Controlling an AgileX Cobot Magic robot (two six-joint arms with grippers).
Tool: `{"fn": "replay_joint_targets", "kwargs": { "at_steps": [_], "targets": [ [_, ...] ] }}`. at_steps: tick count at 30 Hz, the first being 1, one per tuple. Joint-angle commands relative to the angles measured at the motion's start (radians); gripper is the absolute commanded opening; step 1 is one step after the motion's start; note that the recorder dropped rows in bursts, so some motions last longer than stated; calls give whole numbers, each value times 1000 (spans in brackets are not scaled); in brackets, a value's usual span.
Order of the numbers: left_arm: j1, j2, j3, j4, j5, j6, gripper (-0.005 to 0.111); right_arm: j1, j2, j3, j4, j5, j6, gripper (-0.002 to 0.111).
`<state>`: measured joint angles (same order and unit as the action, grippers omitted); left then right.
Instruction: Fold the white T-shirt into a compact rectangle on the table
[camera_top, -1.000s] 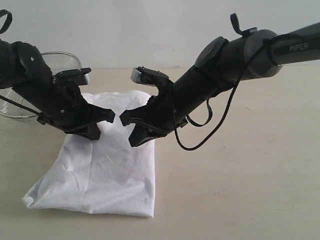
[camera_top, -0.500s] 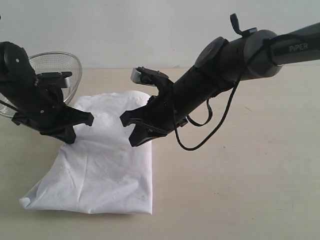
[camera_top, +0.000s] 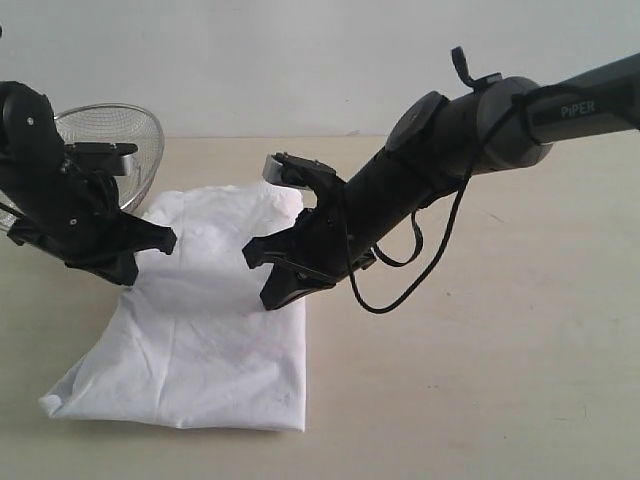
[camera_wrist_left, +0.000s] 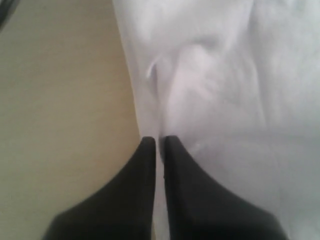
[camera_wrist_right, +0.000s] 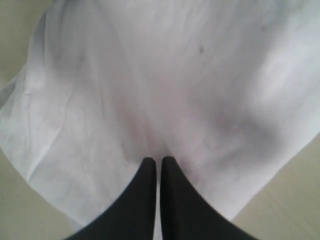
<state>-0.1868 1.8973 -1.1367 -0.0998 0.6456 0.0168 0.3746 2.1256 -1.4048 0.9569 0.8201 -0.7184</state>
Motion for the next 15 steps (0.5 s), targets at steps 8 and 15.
{"fn": "replay_joint_targets", "kwargs": {
  "at_steps": [8,15],
  "targets": [
    [-20,-227,-3,-304,139,213,5,-6,0,-4,-5,-2,-4,0],
    [-34,-187,111,-306,115,208,5,-6,0,-4,-5,2,-4,0]
  ]
}}
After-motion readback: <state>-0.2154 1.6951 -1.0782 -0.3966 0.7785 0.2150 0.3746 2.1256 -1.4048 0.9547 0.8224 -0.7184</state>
